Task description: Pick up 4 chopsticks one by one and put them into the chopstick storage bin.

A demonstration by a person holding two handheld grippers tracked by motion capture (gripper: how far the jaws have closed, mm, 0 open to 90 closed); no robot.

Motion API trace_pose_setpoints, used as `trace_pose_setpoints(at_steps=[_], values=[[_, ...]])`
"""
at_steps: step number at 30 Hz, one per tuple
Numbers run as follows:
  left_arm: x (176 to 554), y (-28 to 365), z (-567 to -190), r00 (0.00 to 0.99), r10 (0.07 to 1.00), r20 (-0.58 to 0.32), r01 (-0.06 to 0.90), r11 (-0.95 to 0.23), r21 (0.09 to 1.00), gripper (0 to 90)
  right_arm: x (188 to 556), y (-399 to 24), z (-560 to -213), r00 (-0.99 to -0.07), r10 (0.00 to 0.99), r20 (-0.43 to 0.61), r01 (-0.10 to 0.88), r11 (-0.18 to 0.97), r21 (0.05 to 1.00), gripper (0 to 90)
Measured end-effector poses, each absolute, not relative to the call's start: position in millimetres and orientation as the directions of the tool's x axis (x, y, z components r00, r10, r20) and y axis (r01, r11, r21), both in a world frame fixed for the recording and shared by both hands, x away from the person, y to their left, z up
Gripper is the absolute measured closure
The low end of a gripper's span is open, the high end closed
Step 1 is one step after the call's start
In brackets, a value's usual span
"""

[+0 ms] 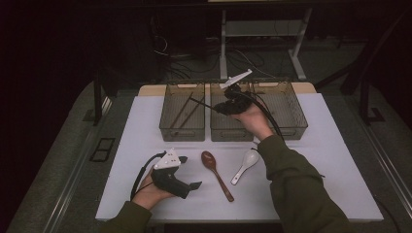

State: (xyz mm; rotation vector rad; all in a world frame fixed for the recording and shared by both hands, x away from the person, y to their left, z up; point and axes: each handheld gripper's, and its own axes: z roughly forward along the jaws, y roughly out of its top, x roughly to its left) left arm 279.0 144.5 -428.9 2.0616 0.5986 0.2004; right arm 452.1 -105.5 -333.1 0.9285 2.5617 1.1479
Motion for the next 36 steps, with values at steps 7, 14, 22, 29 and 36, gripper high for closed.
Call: trace_pose_setpoints(at_steps=[7,14,22,29,36], values=[[278.4,144.1,-428.6,0.868,0.487,-0.099,0.333,-0.421,0.844,0.0,467.7,-75.4,-336.6,-0.770,0.635,0.066,0.492,0.524,0.696,85.3],[276.9,143.1,-427.0,0.871,0.481,-0.099,0.329,-0.421,0.845,0.0,484.8,-55.1,-340.7,-0.763,0.644,0.055,0.508,0.545,0.667,85.3],[275.6,142.6,-425.8,0.875,0.473,-0.102,0.326,-0.422,0.846,0.0,504.1,-33.6,-350.7,-0.740,0.669,0.073,0.552,0.542,0.634,85.3],[275.5,143.2,-426.4,0.872,0.477,-0.110,0.332,-0.411,0.849,0.0,515.5,-13.7,-359.8,-0.739,0.670,0.073,0.565,0.556,0.609,85.2],[275.5,142.7,-426.6,0.877,0.470,-0.103,0.324,-0.419,0.848,0.0,518.4,7.7,-365.7,-0.740,0.669,0.076,0.576,0.570,0.586,85.2]])
